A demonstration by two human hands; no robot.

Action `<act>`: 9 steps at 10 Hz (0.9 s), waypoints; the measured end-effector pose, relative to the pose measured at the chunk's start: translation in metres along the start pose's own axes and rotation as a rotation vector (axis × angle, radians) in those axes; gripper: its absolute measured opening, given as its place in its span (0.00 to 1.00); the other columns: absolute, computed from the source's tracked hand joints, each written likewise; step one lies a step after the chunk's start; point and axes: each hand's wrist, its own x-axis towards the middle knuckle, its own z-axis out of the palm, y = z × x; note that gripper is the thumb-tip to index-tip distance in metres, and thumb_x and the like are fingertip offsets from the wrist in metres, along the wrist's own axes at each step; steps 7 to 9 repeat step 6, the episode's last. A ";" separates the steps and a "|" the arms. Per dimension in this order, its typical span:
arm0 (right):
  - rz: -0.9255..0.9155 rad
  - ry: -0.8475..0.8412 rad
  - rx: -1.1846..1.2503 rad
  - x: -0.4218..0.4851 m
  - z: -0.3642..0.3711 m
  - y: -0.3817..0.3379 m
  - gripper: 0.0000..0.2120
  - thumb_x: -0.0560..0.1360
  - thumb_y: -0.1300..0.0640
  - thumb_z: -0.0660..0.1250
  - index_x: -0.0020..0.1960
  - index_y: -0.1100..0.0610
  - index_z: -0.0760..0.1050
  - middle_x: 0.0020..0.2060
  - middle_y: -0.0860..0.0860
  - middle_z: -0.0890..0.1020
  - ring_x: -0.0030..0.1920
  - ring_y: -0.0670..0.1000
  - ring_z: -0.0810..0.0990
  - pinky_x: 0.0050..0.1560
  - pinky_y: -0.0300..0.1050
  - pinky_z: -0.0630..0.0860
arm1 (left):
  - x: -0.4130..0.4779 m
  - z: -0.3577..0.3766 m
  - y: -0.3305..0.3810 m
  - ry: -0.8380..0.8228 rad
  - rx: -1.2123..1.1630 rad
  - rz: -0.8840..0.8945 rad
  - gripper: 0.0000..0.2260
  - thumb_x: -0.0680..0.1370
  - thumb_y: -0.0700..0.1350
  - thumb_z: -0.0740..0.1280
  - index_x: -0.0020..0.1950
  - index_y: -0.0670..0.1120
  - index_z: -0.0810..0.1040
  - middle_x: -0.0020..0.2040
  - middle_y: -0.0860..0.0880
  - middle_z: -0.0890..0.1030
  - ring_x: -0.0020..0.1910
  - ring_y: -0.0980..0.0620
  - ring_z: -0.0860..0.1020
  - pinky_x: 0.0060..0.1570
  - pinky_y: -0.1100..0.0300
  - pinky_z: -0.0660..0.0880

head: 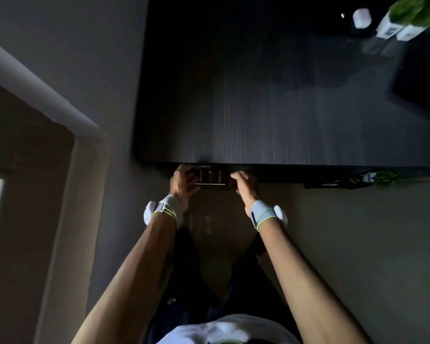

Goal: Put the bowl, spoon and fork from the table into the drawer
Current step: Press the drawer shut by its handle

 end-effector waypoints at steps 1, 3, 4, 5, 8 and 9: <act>0.187 0.026 0.492 0.014 -0.004 -0.013 0.10 0.78 0.55 0.62 0.57 0.55 0.74 0.57 0.52 0.74 0.59 0.49 0.72 0.56 0.49 0.72 | 0.009 0.007 0.015 -0.016 -0.300 -0.013 0.08 0.76 0.50 0.59 0.45 0.47 0.73 0.48 0.47 0.75 0.49 0.47 0.77 0.50 0.54 0.73; 0.339 0.056 1.067 0.031 -0.008 -0.027 0.22 0.73 0.49 0.62 0.65 0.55 0.65 0.62 0.56 0.72 0.63 0.55 0.72 0.58 0.52 0.70 | 0.022 0.017 0.027 0.007 -0.524 -0.049 0.11 0.72 0.51 0.60 0.49 0.49 0.78 0.56 0.48 0.78 0.56 0.45 0.74 0.60 0.52 0.69; 0.333 0.004 0.760 0.018 0.001 -0.025 0.20 0.77 0.44 0.57 0.65 0.52 0.66 0.66 0.55 0.74 0.67 0.55 0.72 0.59 0.52 0.69 | 0.016 0.018 0.019 0.001 -0.315 -0.071 0.11 0.73 0.53 0.59 0.49 0.49 0.75 0.57 0.46 0.76 0.51 0.46 0.76 0.52 0.53 0.70; 0.206 -0.120 -0.061 -0.005 0.008 -0.042 0.31 0.80 0.37 0.50 0.67 0.61 0.72 0.62 0.57 0.80 0.45 0.49 0.80 0.41 0.38 0.73 | 0.011 0.016 0.017 -0.080 0.396 -0.120 0.23 0.77 0.61 0.55 0.57 0.46 0.77 0.51 0.46 0.84 0.42 0.47 0.81 0.38 0.59 0.70; -0.043 -0.090 -0.355 -0.013 0.009 -0.066 0.29 0.78 0.35 0.53 0.50 0.58 0.79 0.52 0.58 0.85 0.37 0.53 0.82 0.35 0.40 0.76 | -0.009 0.026 0.038 -0.020 0.753 0.143 0.25 0.80 0.61 0.53 0.50 0.43 0.80 0.39 0.48 0.84 0.27 0.48 0.79 0.27 0.63 0.68; -0.043 -0.090 -0.355 -0.013 0.009 -0.066 0.29 0.78 0.35 0.53 0.50 0.58 0.79 0.52 0.58 0.85 0.37 0.53 0.82 0.35 0.40 0.76 | -0.009 0.026 0.038 -0.020 0.753 0.143 0.25 0.80 0.61 0.53 0.50 0.43 0.80 0.39 0.48 0.84 0.27 0.48 0.79 0.27 0.63 0.68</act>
